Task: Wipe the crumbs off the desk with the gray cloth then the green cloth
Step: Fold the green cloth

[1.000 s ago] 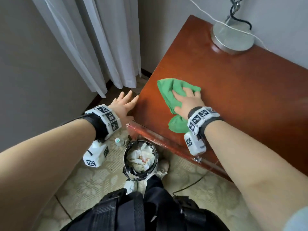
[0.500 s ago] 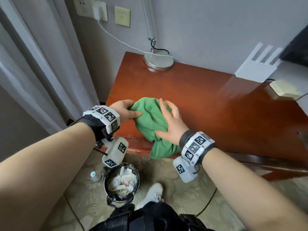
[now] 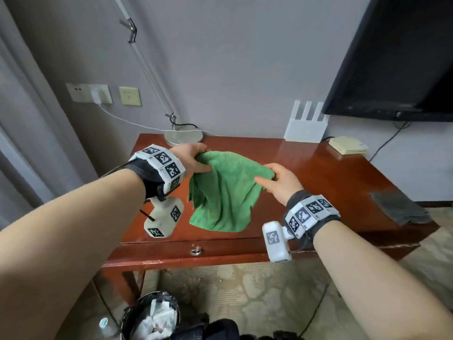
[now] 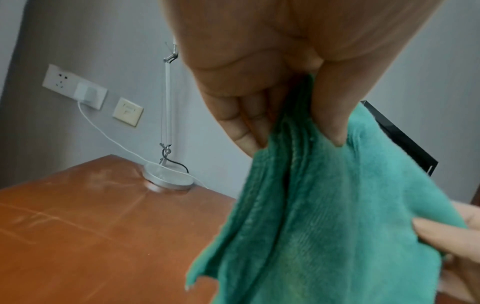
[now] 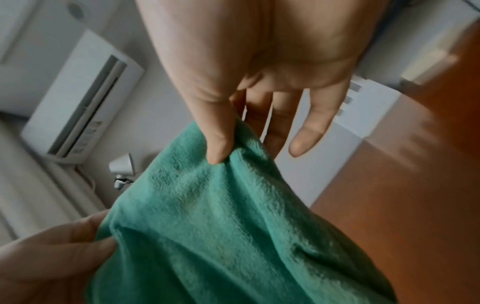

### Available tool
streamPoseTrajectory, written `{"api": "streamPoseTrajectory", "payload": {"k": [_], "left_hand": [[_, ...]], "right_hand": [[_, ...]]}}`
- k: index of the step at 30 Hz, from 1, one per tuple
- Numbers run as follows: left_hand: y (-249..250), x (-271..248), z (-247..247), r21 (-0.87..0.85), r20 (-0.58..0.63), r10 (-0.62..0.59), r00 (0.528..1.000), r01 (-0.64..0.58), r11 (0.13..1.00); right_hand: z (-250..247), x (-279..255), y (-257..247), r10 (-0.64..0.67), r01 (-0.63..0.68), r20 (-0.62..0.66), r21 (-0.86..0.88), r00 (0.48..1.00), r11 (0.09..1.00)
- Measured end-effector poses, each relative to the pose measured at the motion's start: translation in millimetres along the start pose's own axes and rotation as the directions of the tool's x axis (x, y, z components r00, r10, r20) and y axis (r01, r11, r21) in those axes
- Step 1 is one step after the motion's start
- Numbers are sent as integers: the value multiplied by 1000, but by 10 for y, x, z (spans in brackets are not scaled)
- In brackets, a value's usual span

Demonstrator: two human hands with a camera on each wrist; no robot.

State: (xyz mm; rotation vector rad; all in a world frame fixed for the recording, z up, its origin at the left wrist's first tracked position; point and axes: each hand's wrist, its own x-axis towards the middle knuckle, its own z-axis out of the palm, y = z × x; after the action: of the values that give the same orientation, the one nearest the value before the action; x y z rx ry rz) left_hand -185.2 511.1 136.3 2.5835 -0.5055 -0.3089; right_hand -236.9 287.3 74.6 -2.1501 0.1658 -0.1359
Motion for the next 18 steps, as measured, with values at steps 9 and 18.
{"api": "streamPoseTrajectory", "payload": {"k": [9,18], "left_hand": [[1077,346,150,35,-123,25,992,-21,999],[1952,1073,404,39,-69,125,990,-122,992]], "right_hand": [[-1286,132,32,-138,114,-99,-220,985,969],[-2207,500,497,-102,55,-189,-238,977,970]]}}
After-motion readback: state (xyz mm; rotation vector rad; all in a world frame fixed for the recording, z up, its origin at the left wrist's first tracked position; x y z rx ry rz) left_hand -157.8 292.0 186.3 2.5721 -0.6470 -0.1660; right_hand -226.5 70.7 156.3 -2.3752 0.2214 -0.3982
